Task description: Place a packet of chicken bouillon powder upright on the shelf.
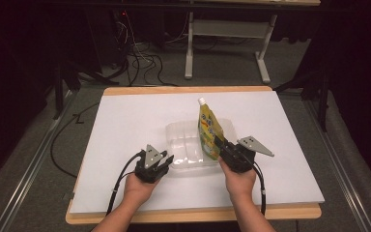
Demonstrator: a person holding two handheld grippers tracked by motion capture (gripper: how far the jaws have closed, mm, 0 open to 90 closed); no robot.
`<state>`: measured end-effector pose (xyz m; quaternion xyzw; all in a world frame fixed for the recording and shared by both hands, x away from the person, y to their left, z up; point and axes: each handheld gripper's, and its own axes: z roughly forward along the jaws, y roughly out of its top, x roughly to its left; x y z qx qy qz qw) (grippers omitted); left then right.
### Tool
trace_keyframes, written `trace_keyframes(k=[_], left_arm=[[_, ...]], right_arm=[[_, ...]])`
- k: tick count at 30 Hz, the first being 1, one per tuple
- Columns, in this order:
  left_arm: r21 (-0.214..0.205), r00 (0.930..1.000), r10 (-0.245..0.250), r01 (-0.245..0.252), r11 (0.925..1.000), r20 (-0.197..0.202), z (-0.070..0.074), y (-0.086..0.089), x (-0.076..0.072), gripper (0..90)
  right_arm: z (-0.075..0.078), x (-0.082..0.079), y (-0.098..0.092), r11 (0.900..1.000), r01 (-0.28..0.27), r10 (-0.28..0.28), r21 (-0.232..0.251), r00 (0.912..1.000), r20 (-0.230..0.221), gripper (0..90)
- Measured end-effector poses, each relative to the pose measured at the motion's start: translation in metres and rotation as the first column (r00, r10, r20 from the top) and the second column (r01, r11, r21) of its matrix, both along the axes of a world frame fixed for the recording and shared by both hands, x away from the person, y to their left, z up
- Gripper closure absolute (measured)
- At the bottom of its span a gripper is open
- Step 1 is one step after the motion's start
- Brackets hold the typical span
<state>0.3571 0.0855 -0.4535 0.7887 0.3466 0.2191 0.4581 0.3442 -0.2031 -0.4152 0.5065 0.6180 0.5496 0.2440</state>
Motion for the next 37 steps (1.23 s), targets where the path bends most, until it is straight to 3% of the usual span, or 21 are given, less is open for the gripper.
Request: trace_keyframes(k=[1, 2, 5, 8, 9, 10, 15, 17, 18, 19, 20, 21, 22, 24, 25, 26, 27, 28, 30, 32, 37], left_arm=[[-0.003, 1.0, 0.003, -0.003, 1.0, -0.002, 0.0, 0.001, 0.001, 69.9], [-0.005, 1.0, 0.006, -0.006, 1.0, -0.003, 0.0, 0.001, 0.002, 69.9], [-0.013, 0.9997, 0.022, -0.023, 0.9997, -0.011, -0.001, 0.004, 0.007, 70.3], [-0.009, 0.9997, 0.023, -0.023, 0.9997, -0.01, -0.001, 0.004, 0.007, 69.1], [-0.006, 0.9998, 0.016, -0.016, 0.9999, -0.011, -0.001, 0.004, 0.006, 60.5], [-0.008, 0.9998, 0.01, -0.01, 0.9999, -0.015, 0.0, 0.006, 0.005, 57.5], [-0.071, 0.9999, -0.01, 0.011, 0.9974, 0.013, 0.016, 0.026, -0.004, 50.3], [-0.088, 0.9996, 0.013, -0.011, 0.9961, 0.023, 0.022, 0.047, -0.007, 47.0], [-0.088, 0.9996, 0.013, -0.011, 0.9961, 0.023, 0.022, 0.047, -0.007, 45.6], [-0.095, 0.9997, 0.021, -0.02, 0.9953, 0.014, 0.023, 0.054, -0.007, 45.6], [-0.102, 0.9988, 0.05, -0.05, 0.9935, -0.004, 0.024, 0.071, -0.007, 43.9], [-0.102, 0.9988, 0.05, -0.05, 0.9935, -0.004, 0.024, 0.071, -0.007, 43.1], [-0.103, 0.9978, 0.065, -0.066, 0.9925, -0.015, 0.023, 0.079, -0.008, 43.1], [-0.048, 0.9956, 0.091, -0.092, 0.9946, -0.024, 0.017, 0.101, -0.015, 41.6], [-0.016, 0.9932, 0.115, -0.115, 0.9932, -0.02, 0.008, 0.118, -0.023, 41.0], [-0.016, 0.9932, 0.115, -0.115, 0.9932, -0.02, 0.008, 0.118, -0.023, 41.3], [0.001, 0.9905, 0.135, -0.135, 0.9908, -0.026, 0.004, 0.127, -0.027, 42.2], [0.005, 0.9854, 0.166, -0.166, 0.9861, -0.037, 0.004, 0.134, -0.028, 41.7], [-0.064, 0.975, 0.215, -0.219, 0.9737, -0.054, 0.007, 0.144, -0.028, 41.4], [-0.089, 0.9723, 0.225, -0.23, 0.9691, -0.061, 0.009, 0.143, -0.028, 41.4], [-0.072, 0.9797, 0.195, -0.198, 0.9776, -0.046, 0.01, 0.137, -0.032, 41.3]], right_arm=[[0.001, 0.001, -0.001, 0.9997, -0.019, 0.019, -0.018, 0.9998, -0.004, 71.8], [0.001, 0.001, -0.001, 0.9997, -0.019, 0.019, -0.018, 0.9998, -0.004, 71.8], [0.002, 0.001, -0.003, 0.9971, -0.062, 0.061, -0.043, 0.998, -0.017, 58.0], [0.003, -0.001, -0.003, 0.9938, -0.09, 0.09, -0.065, 0.9958, -0.016, 51.9], [0.004, -0.005, -0.005, 0.9874, -0.136, 0.136, -0.081, 0.9907, -0.011, 45.8], [0.004, -0.008, -0.006, 0.9842, -0.154, 0.154, -0.087, 0.988, -0.012, 42.7], [0.008, -0.026, -0.025, 0.9753, -0.191, 0.195, -0.11, 0.9807, 0.019, 35.0], [0.011, -0.038, -0.05, 0.9769, -0.162, 0.171, -0.139, 0.9841, 0.049, 33.1], [0.011, -0.041, -0.061, 0.9779, -0.143, 0.154, -0.153, 0.9864, 0.058, 33.1], [0.011, -0.041, -0.061, 0.9779, -0.143, 0.154, -0.153, 0.9864, 0.058, 33.1], [0.009, -0.044, -0.084, 0.9804, -0.09, 0.103, -0.175, 0.9927, 0.063, 33.1], [0.009, -0.044, -0.084, 0.9804, -0.09, 0.103, -0.175, 0.9927, 0.063, 33.1], [0.008, -0.044, -0.098, 0.981, -0.062, 0.075, -0.184, 0.9952, 0.064, 32.9], [0.003, -0.044, -0.124, 0.9817, 0.006, 0.005, -0.19, 0.9984, 0.056, 31.6], [-0.005, -0.044, -0.147, 0.9747, 0.077, -0.067, -0.21, 0.9963, 0.054, 31.9], [-0.005, -0.044, -0.147, 0.9747, 0.077, -0.067, -0.21, 0.9963, 0.054, 31.9], [-0.014, -0.043, -0.166, 0.976, 0.122, -0.12, -0.181, 0.9925, 0.02, 31.3], [-0.018, -0.041, -0.171, 0.9763, 0.133, -0.134, -0.17, 0.9909, 0.005, 31.5], [-0.021, -0.041, -0.174, 0.9753, 0.142, -0.145, -0.169, 0.9895, -0.002, 31.9], [-0.029, -0.036, -0.178, 0.9747, 0.143, -0.15, -0.172, 0.9882, -0.03, 32.2], [-0.03, -0.033, -0.174, 0.976, 0.133, -0.14, -0.172, 0.9897, -0.029, 32.5]])
